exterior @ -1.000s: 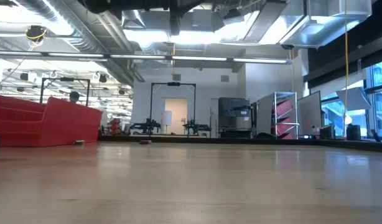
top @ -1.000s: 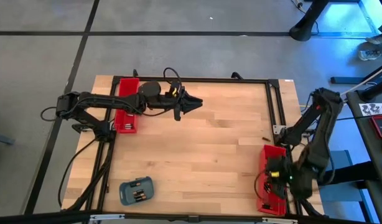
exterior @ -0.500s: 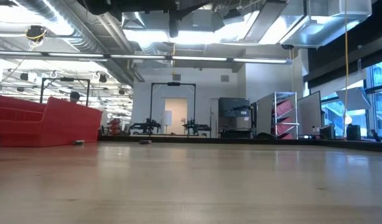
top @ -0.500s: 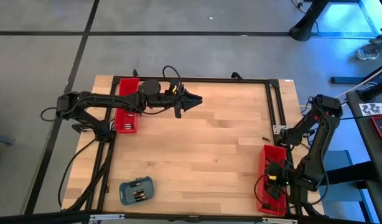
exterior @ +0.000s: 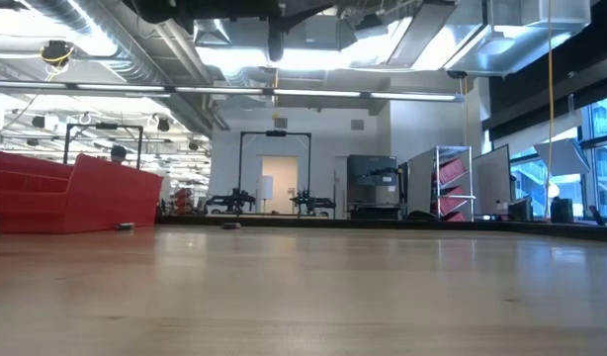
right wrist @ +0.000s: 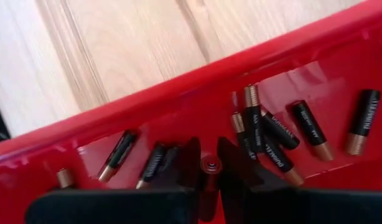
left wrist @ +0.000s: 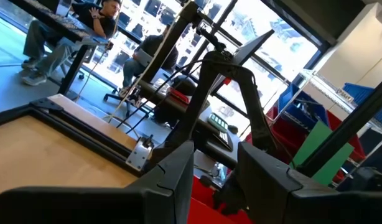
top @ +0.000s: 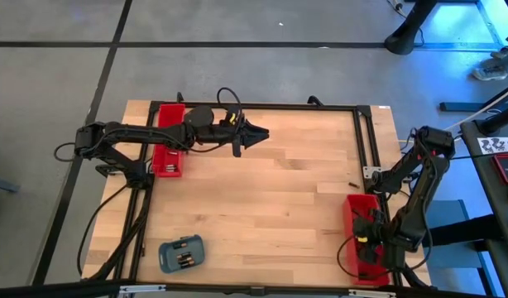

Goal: Sort batteries
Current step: Put the small black battery into the bottom red bin

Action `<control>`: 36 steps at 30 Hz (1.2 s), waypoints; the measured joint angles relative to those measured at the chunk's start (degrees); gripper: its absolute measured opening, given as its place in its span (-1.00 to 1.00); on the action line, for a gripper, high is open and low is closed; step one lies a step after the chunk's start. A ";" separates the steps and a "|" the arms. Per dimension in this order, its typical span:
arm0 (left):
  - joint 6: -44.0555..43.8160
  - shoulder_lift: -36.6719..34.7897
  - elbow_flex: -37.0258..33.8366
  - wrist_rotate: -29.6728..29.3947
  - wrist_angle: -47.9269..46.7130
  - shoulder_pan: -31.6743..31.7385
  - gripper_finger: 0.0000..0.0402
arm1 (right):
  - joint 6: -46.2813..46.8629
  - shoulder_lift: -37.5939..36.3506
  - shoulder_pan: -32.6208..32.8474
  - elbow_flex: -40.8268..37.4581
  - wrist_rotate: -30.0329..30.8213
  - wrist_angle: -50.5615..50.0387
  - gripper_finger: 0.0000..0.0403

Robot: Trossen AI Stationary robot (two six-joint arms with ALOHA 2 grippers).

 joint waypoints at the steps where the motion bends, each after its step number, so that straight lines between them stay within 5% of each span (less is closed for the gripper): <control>1: -0.06 0.00 0.00 0.00 -0.08 0.00 -0.43 | -1.04 0.24 0.00 -0.01 -0.09 -0.01 -0.84; 18: -0.15 0.02 0.00 0.00 -0.48 0.00 -0.43 | -13.91 1.18 0.00 0.42 -0.86 1.32 -0.72; 28: 0.48 0.02 0.00 0.00 -0.44 0.00 -0.43 | -15.12 1.18 -0.02 1.25 -2.08 1.43 -0.38; 36: 6.40 -0.56 1.11 0.00 -7.04 0.04 -0.43 | -12.55 0.38 0.00 12.57 0.15 -9.04 -0.09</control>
